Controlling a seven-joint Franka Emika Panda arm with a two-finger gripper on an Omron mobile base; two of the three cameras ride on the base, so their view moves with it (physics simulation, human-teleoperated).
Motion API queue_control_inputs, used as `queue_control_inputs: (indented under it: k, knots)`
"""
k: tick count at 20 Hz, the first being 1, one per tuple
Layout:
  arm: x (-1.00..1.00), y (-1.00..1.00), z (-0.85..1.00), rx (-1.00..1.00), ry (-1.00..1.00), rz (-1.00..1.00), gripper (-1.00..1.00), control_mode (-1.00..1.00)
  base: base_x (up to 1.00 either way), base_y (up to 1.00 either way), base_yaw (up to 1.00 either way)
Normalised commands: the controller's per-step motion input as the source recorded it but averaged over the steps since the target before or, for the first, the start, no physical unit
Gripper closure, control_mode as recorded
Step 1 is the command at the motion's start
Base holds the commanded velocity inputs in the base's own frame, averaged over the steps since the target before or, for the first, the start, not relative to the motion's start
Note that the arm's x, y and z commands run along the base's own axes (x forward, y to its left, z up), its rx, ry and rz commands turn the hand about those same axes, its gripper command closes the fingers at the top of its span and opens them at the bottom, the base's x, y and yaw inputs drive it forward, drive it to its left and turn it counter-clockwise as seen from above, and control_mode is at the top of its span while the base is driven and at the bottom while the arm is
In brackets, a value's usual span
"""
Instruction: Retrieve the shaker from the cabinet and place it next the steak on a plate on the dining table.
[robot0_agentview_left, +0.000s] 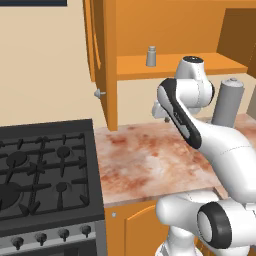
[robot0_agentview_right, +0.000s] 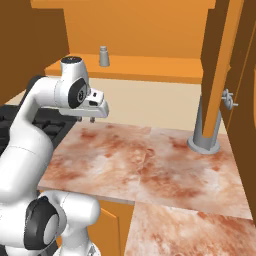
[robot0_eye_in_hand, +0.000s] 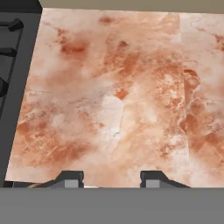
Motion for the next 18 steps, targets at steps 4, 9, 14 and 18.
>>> queue_control_inputs:
  k: [4,9,14,18]
  knots:
    - [-0.4,0.0,0.0,0.0,-0.06,0.0,-1.0,-1.0,0.0,0.0,0.0]
    - [-0.75,0.0,0.11,0.0,-0.27,0.0,-1.0,-1.0,0.0,0.0,0.0]
    - [-0.42,0.0,0.58,0.0,-0.51,0.0,-1.0,-1.0,0.0,0.0,0.0]
    - [-0.35,-0.03,0.65,0.0,-0.46,0.0,-1.0,-1.0,0.0,0.0,0.0]
